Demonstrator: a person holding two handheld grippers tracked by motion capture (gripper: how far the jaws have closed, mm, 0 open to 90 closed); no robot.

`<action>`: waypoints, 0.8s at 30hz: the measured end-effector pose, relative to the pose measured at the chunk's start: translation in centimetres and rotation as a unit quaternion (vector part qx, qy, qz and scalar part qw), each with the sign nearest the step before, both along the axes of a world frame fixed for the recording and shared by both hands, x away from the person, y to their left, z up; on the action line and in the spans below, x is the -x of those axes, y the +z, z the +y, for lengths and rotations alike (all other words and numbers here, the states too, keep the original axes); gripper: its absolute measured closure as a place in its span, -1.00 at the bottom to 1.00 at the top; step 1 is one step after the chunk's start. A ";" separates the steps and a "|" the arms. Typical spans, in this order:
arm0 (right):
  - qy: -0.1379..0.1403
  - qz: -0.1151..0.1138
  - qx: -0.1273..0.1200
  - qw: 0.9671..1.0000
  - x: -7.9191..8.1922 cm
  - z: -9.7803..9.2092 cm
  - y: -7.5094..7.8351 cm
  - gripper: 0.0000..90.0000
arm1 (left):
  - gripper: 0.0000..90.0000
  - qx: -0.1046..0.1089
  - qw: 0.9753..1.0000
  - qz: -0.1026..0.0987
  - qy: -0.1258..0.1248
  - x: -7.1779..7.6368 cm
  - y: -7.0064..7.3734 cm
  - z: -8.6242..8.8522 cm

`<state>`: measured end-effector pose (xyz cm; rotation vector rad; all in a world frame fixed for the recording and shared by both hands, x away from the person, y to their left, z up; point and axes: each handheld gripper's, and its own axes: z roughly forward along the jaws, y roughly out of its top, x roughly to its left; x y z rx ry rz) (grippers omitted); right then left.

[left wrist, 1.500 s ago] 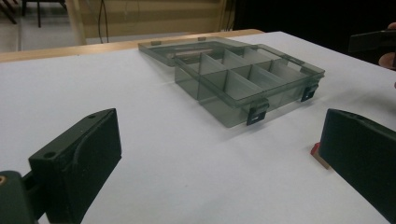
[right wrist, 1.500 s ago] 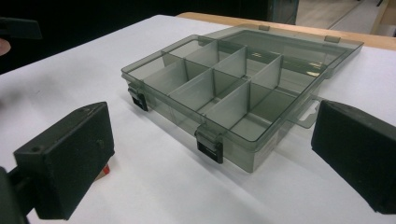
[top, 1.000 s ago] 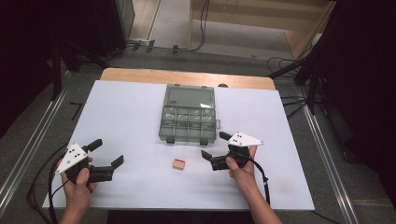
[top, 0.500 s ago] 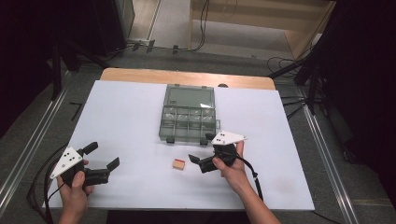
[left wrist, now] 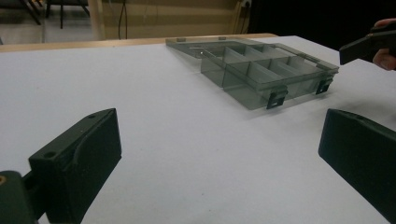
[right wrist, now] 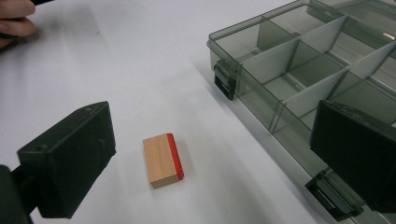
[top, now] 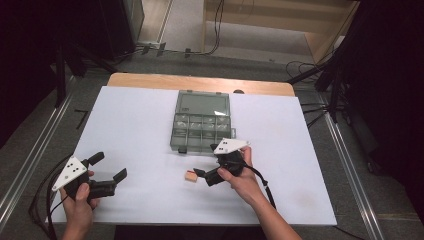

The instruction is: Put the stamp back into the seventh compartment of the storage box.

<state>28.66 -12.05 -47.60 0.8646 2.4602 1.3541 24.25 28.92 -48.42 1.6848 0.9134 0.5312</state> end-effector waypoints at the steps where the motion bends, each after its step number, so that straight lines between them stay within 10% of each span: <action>1: 0.001 0.001 0.003 1.000 0.0 0.2 0.0 -1.00 | -1.00 0.000 1.000 0.000 0.000 0.0 0.0 0.0; 24: 0.050 0.036 0.056 0.997 -0.6 3.0 0.0 -1.00 | -1.00 0.002 1.000 0.000 -0.001 0.1 0.1 0.1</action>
